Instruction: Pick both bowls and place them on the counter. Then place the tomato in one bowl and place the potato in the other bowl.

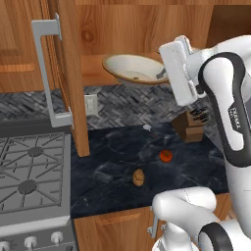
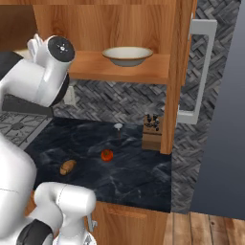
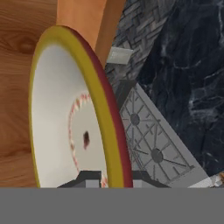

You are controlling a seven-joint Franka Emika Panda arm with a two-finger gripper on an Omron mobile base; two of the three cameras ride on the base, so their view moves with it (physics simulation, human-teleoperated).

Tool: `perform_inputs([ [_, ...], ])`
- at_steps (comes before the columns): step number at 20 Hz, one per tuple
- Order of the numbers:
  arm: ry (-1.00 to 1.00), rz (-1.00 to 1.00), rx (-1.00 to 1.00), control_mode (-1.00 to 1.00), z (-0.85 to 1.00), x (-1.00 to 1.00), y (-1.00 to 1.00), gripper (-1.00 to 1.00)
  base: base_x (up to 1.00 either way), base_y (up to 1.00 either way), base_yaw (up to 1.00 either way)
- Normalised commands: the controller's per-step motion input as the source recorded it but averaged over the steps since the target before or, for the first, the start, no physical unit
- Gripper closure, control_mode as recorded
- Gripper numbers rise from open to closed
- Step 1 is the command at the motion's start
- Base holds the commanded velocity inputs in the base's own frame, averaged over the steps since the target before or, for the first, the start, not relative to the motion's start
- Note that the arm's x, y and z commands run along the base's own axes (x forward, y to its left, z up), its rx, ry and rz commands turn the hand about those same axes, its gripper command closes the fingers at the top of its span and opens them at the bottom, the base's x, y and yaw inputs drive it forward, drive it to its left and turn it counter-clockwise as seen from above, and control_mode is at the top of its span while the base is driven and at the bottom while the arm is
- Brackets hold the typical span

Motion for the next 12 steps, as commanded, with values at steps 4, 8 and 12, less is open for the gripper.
perform_inputs([
  [4,-0.06,0.01,0.02,-1.00,0.00,-0.70,0.00,1.00,0.00,0.00,0.00],
  [8,-0.04,0.01,0.01,-1.00,0.00,-0.66,0.00,1.00,0.00,0.00,0.00],
  [12,-0.01,0.03,0.00,-1.00,-0.02,-0.60,0.00,1.00,0.00,0.00,0.00],
])
